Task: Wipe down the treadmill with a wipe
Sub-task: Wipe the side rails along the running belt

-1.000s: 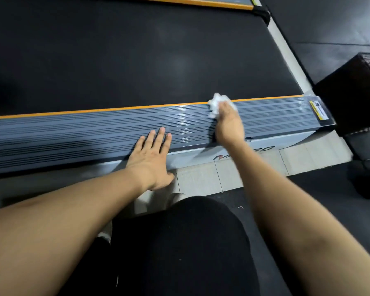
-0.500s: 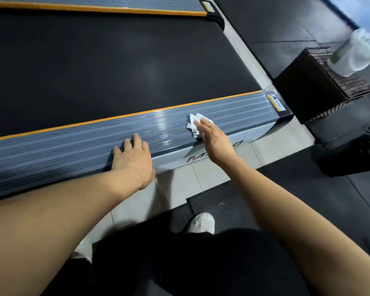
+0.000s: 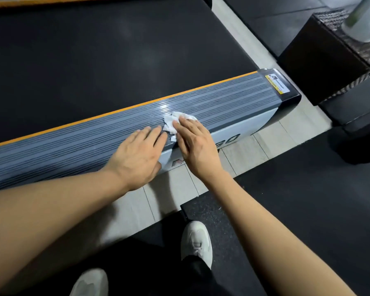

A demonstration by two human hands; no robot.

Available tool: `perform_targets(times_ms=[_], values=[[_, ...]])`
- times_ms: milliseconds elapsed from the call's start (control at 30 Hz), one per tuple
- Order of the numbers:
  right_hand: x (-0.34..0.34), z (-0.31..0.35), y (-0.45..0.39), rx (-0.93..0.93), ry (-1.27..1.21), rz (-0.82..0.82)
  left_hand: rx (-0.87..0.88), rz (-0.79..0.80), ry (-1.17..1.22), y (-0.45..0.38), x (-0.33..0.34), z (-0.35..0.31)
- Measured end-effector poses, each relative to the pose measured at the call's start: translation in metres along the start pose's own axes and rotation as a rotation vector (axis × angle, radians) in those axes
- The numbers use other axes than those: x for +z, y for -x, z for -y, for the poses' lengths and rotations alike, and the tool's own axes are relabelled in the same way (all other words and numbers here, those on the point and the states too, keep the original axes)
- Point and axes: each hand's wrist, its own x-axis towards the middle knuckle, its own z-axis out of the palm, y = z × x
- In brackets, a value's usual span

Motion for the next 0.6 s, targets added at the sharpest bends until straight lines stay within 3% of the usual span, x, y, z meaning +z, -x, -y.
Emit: perform_targets(times_ms=[133, 300, 367, 433, 600], values=[[-0.017, -0.022, 0.003, -0.052, -0.014, 0.008, -0.036, -0.017, 0.145, -0.009, 0.014, -0.011], [-0.065, -0.095, -0.010, 0.324, 0.144, 0.060, -0.059, 0.035, 0.194, 0.002, 0.018, -0.009], [-0.073, -0.108, -0.017, 0.392, 0.176, 0.047, -0.073, 0.065, 0.213, 0.002, 0.015, -0.011], [-0.065, -0.094, -0.022, 0.359, 0.199, 0.025, -0.095, 0.076, 0.204, 0.001, 0.015, -0.017], [-0.025, -0.005, -0.002, 0.020, 0.018, 0.017, -0.170, 0.179, 0.179, -0.006, 0.005, -0.027]])
